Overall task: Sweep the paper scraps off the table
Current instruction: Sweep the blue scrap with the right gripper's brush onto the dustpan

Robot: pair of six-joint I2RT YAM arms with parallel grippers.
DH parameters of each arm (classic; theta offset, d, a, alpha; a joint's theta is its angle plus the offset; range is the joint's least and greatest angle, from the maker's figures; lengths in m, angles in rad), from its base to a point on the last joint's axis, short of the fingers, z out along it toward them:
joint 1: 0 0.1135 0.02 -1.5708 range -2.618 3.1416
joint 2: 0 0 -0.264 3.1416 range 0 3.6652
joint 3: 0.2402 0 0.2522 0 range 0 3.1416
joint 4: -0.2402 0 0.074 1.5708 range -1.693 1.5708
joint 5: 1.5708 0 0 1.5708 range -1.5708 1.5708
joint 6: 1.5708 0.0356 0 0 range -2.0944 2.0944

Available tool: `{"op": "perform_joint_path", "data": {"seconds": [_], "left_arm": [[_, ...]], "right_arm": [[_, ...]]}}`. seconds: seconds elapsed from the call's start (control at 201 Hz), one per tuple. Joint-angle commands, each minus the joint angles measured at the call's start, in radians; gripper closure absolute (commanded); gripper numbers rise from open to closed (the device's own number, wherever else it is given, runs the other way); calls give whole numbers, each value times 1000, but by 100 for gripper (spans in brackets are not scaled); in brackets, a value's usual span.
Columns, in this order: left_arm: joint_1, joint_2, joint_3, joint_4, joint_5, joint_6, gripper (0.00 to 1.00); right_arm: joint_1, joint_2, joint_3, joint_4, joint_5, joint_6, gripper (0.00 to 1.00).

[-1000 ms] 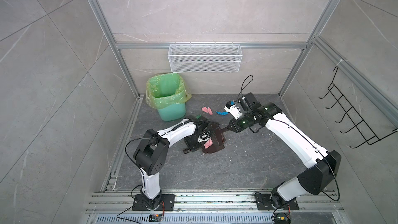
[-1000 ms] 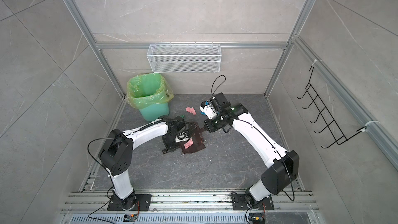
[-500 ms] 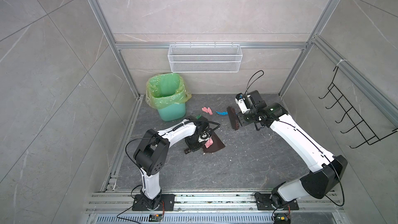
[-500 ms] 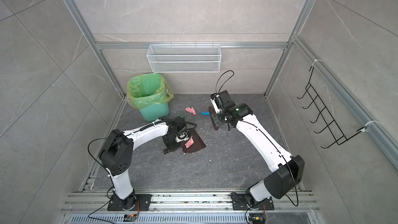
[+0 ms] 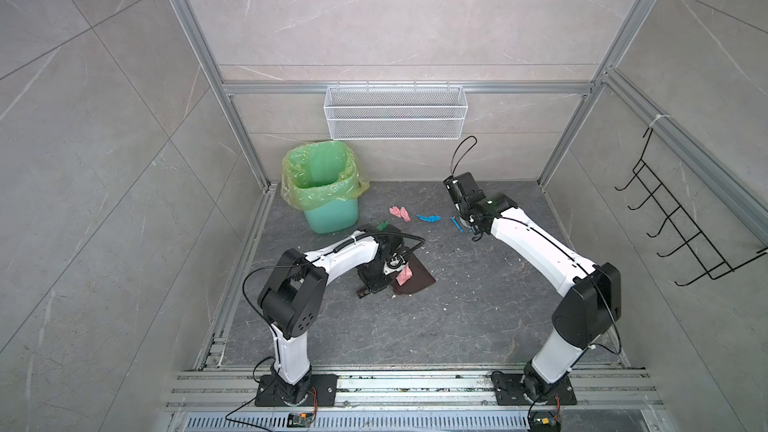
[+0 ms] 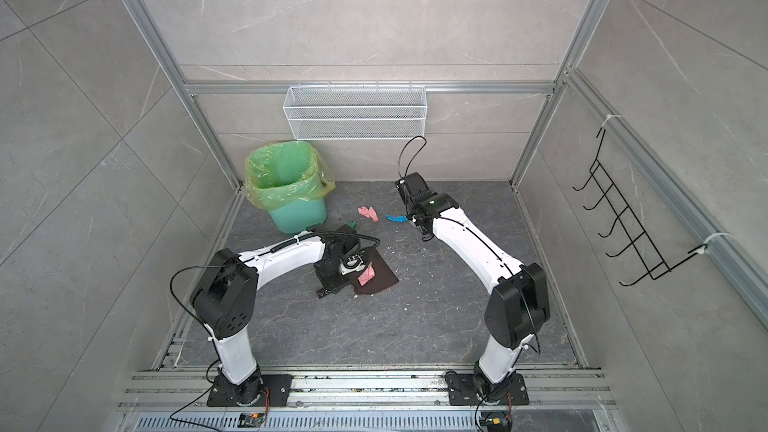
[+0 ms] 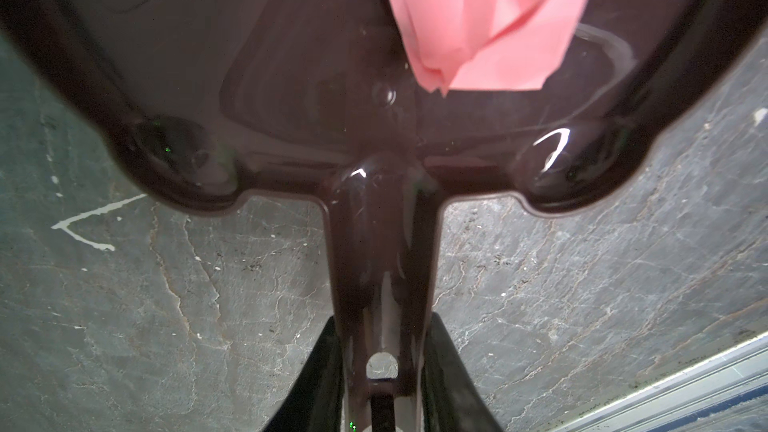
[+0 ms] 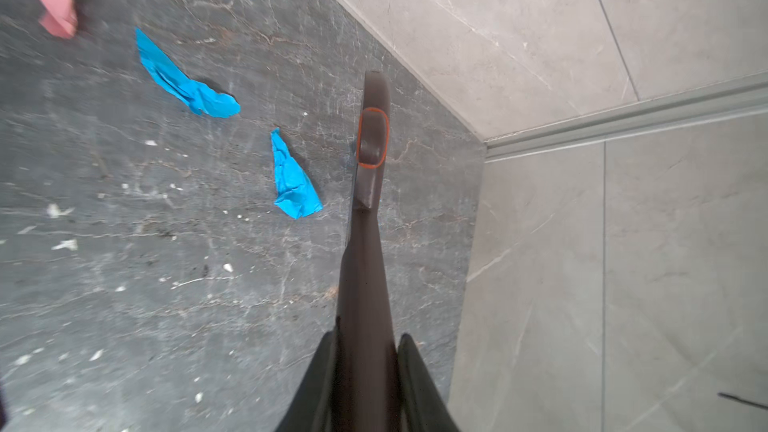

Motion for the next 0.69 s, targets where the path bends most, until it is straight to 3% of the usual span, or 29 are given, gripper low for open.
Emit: {"op": "perform_joint_path", "data": {"seconds": [0.0, 0.373, 0.518, 0.687], "left_arm": [[-6, -25, -12, -10, 9, -23, 100], [-6, -24, -16, 3, 13, -16, 100], [-6, -13, 4, 5, 13, -11, 100], [-6, -10, 8, 0, 12, -1, 100]], "right_arm": [[-2, 34, 4, 46, 51, -69, 100], [8, 22, -19, -193, -187, -40, 100], [52, 63, 0, -343, -170, -15, 100], [101, 43, -19, -403, -267, 29, 100]]}}
